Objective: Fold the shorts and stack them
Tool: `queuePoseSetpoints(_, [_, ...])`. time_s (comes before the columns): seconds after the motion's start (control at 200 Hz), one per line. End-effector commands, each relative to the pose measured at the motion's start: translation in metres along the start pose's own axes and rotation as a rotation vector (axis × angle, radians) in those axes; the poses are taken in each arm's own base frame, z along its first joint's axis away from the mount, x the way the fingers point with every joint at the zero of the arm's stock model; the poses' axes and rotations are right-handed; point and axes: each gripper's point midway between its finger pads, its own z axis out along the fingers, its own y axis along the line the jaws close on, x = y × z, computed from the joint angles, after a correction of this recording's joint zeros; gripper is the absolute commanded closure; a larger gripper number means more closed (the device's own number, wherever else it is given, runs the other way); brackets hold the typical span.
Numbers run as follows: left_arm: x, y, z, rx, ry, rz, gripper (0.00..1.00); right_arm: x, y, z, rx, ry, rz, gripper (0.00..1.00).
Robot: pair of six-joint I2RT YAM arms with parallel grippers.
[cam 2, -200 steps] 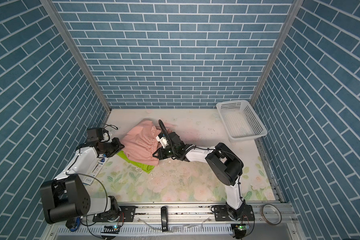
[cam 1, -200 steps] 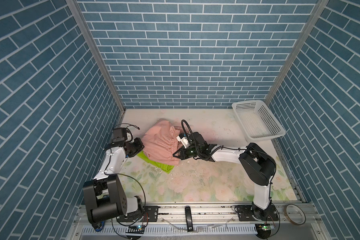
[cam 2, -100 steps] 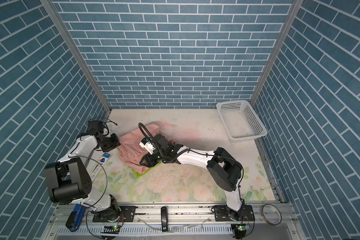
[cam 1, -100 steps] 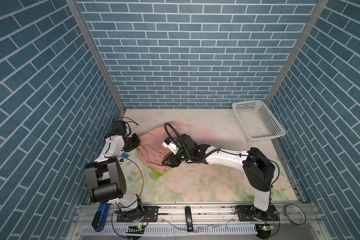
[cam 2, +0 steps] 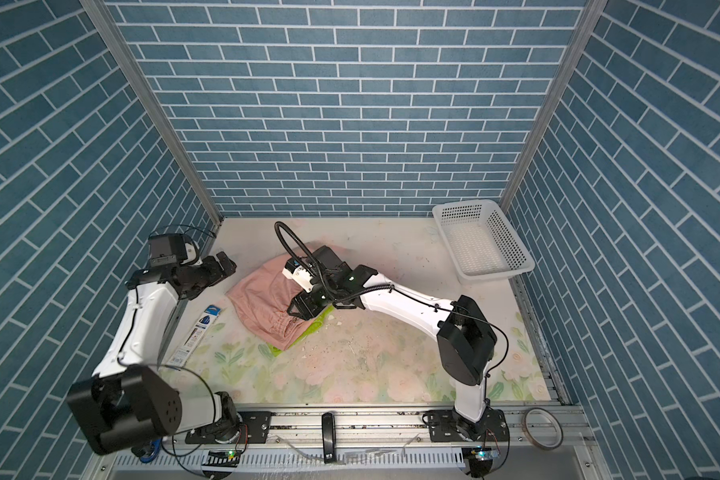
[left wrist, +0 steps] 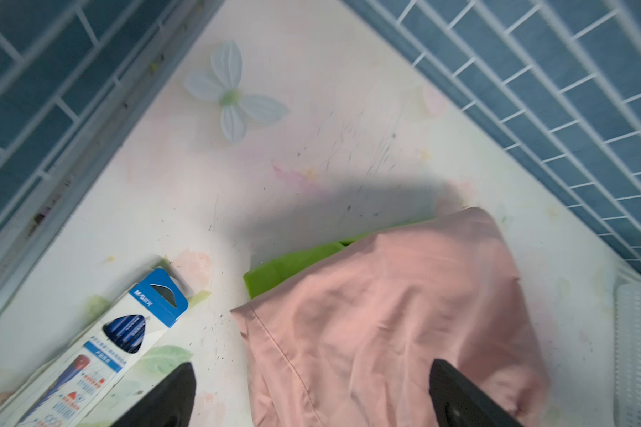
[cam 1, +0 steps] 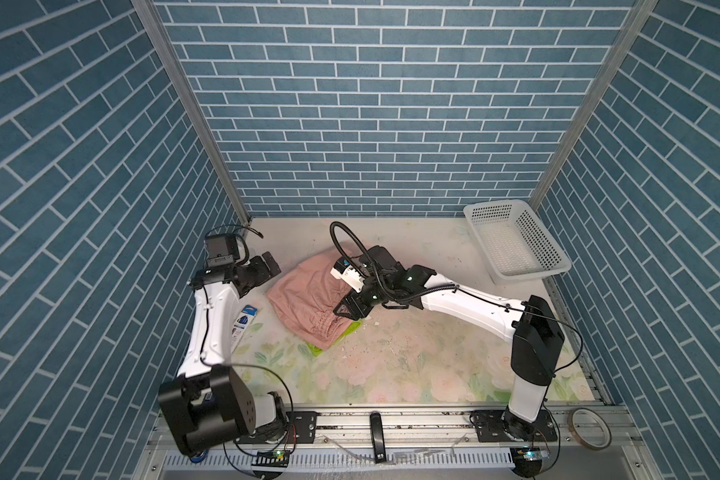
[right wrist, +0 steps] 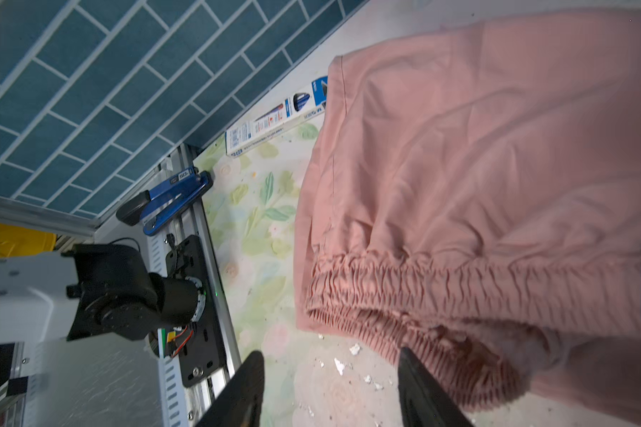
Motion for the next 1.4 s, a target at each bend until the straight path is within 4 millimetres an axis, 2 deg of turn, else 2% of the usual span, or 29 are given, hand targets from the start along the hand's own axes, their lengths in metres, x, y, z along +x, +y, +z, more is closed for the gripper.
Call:
queuePoseSetpoints(0.0, [0.015, -0.004, -0.025, 0.016, 0.029, -0.004, 0.0, 0.039, -0.021, 0.04, 0.032, 0.148, 0.0, 0.44])
queuePoseSetpoints(0.195, [0.041, -0.002, -0.055, 0.005, 0.059, 0.049, 0.0, 0.068, -0.034, 0.075, 0.081, 0.261, -0.036, 0.47])
queuePoseSetpoints(0.28, [0.05, -0.001, -0.063, 0.009, 0.057, 0.052, 0.0, 0.074, -0.045, 0.087, 0.115, 0.284, -0.015, 0.49])
queuePoseSetpoints(0.305, [0.052, -0.002, -0.065, 0.018, 0.056, 0.051, 0.0, 0.084, -0.054, 0.098, 0.135, 0.311, -0.001, 0.5])
queuePoseSetpoints(0.46, [0.06, -0.01, -0.072, 0.074, 0.056, 0.042, 0.0, 0.078, -0.088, 0.127, 0.206, 0.301, 0.046, 0.52])
queuePoseSetpoints(0.615, [0.067, -0.009, -0.073, 0.074, 0.068, 0.051, 0.0, 0.043, -0.11, 0.157, 0.173, 0.206, 0.052, 0.53])
queuePoseSetpoints(0.71, [0.073, -0.004, -0.072, 0.053, 0.085, 0.059, 0.0, 0.009, -0.112, 0.172, 0.141, 0.132, 0.007, 0.53])
queuePoseSetpoints(0.8, [0.076, -0.002, -0.073, 0.046, 0.083, 0.061, 0.0, -0.032, -0.111, 0.175, 0.142, 0.019, -0.038, 0.46])
queuePoseSetpoints(0.87, [0.075, -0.002, -0.075, 0.05, 0.063, 0.058, 0.0, -0.062, -0.123, 0.169, 0.166, -0.088, -0.042, 0.38])
queuePoseSetpoints(0.975, [0.074, -0.005, -0.071, 0.084, 0.025, 0.039, 0.0, -0.101, -0.132, 0.142, 0.162, -0.209, -0.022, 0.31])
queuePoseSetpoints(1.045, [0.077, -0.013, -0.062, 0.153, 0.018, 0.024, 0.0, -0.123, -0.121, 0.114, 0.171, -0.271, -0.075, 0.29])
queuePoseSetpoints(1.115, [0.081, -0.021, -0.053, 0.207, 0.014, 0.02, 0.0, -0.143, -0.104, 0.073, 0.189, -0.356, -0.129, 0.27])
queuePoseSetpoints(1.135, [0.082, -0.022, -0.05, 0.211, 0.012, 0.026, 0.0, -0.141, -0.102, 0.064, 0.195, -0.368, -0.133, 0.27])
queuePoseSetpoints(1.17, [0.083, -0.024, -0.046, 0.214, 0.01, 0.04, 0.0, -0.147, -0.095, 0.039, 0.208, -0.423, -0.146, 0.26])
queuePoseSetpoints(1.195, [0.084, -0.027, -0.042, 0.214, 0.011, 0.056, 0.0, -0.142, -0.093, 0.025, 0.218, -0.444, -0.145, 0.26])
queuePoseSetpoints(1.235, [0.085, -0.033, -0.036, 0.219, 0.017, 0.082, 0.0, -0.145, -0.086, -0.01, 0.229, -0.505, -0.144, 0.26])
queuePoseSetpoints(1.315, [0.094, -0.058, -0.019, 0.249, 0.05, 0.154, 0.0, -0.123, -0.091, -0.061, 0.266, -0.569, -0.098, 0.26])
queuePoseSetpoints(1.395, [0.107, -0.091, 0.0, 0.28, 0.086, 0.262, 0.0, -0.087, -0.108, -0.101, 0.333, -0.571, -0.022, 0.26])
